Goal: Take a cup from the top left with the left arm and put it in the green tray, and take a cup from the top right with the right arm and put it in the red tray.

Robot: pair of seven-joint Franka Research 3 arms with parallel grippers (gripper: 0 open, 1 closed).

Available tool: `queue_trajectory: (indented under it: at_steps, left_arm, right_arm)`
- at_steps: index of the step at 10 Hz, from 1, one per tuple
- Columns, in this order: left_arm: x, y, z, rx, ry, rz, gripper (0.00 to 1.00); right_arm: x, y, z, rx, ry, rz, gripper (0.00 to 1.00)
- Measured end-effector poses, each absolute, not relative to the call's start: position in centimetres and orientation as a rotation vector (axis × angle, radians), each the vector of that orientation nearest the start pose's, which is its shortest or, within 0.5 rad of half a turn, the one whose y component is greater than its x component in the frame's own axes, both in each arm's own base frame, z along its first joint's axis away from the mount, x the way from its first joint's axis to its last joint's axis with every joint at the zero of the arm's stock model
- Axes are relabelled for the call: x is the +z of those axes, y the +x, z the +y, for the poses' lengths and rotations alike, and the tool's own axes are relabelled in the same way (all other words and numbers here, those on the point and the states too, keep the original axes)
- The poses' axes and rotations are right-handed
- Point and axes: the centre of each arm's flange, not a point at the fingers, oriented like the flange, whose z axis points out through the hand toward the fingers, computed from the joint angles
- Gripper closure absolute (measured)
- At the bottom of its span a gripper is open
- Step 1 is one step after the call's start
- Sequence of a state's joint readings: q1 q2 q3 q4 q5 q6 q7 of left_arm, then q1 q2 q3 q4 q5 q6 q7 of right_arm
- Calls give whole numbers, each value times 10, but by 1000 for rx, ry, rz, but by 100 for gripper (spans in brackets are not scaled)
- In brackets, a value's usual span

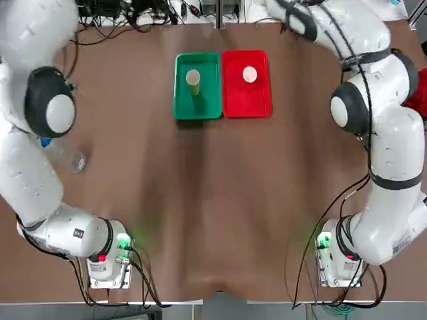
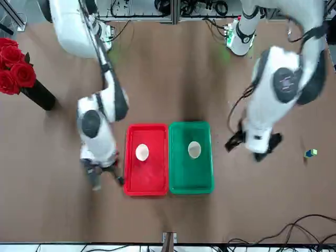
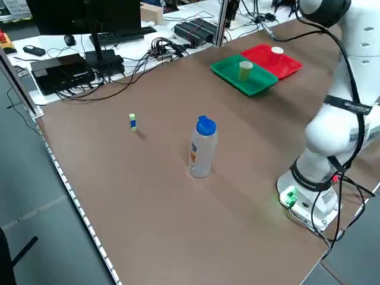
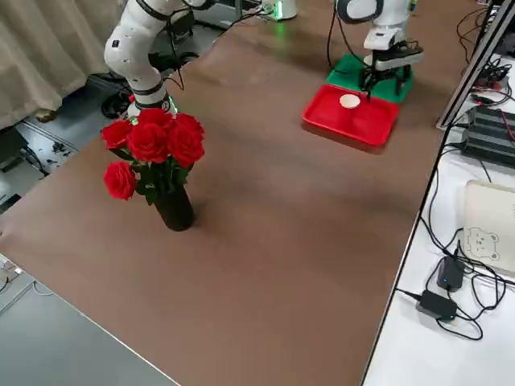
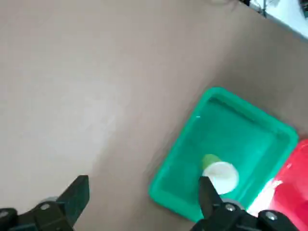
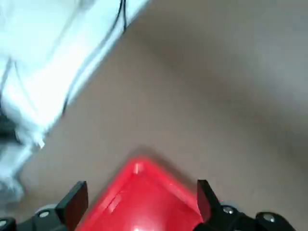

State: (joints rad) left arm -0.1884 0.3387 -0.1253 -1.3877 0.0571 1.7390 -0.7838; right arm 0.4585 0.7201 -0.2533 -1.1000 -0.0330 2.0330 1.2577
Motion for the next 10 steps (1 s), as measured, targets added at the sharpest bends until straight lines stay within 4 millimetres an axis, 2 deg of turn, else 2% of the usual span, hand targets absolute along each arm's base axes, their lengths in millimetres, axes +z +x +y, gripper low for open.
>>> queue_trajectory:
  at_steps: [1,2,3,4,5,6,7,8,9,10]
  left_arm:
    - [539,631,-158,-34,-3065,-638,0]
    - [556,623,-130,-17,-3079,-560,0]
    - [571,613,-101,9,-3091,-474,0]
    - [584,602,-75,14,-3099,-377,0]
    - [592,589,-56,12,-3101,-308,0]
    - [599,577,-47,6,-3100,-272,0]
    - [602,571,-47,2,-3102,-236,0]
    - [603,568,-51,2,-3106,-174,0]
    - [602,568,-52,5,-3108,-122,0]
    - [602,568,-52,6,-3109,-109,0]
  right_arm:
    - [467,749,167,-570,-2713,1460,0]
    - [501,751,116,-631,-2727,1457,0]
    - [521,751,64,-655,-2776,1418,0]
    - [528,751,12,-657,-2846,1359,0]
    - [525,750,-38,-636,-2935,1273,0]
    - [518,746,-77,-594,-3029,1156,0]
    - [507,742,-108,-534,-3110,1005,0]
    - [497,736,-128,-467,-3153,861,0]
    - [495,725,-139,-414,-3167,758,0]
    - [505,707,-138,-374,-3167,697,0]
